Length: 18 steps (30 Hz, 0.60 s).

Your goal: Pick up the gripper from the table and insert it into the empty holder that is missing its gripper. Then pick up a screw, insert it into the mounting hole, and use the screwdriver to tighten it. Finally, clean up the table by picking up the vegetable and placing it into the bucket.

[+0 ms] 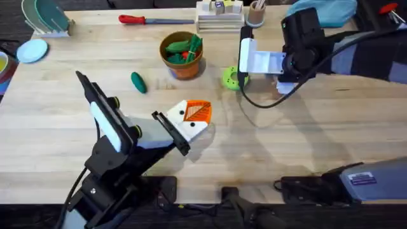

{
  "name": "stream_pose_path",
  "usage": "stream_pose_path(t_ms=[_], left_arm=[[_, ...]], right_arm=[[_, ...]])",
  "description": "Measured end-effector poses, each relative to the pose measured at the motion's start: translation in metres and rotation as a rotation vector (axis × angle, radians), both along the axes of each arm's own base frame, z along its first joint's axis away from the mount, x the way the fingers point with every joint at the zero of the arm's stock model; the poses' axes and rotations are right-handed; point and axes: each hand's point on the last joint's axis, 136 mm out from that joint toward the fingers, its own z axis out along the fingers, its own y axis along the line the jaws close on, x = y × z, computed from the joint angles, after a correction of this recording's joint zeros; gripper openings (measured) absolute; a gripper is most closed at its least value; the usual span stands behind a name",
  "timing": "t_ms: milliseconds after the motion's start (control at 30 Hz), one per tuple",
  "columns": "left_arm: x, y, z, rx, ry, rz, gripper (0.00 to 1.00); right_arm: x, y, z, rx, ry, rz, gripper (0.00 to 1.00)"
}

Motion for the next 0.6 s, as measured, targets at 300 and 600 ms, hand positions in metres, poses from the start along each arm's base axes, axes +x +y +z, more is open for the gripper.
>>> stream_pose_path(t_ms=[300, 600], left_arm=[[0.0, 0.0, 0.0, 0.0, 0.0, 0.0, 0.013], [0.0, 0.0, 0.0, 0.0, 0.0, 0.0, 0.013]], right_arm=[[-0.009, 0.0, 0.0, 0.106, -0.033, -0.187, 0.99], [-0.036, 0.029, 0.011, 0.428, -0.018, -0.456, 0.991]])
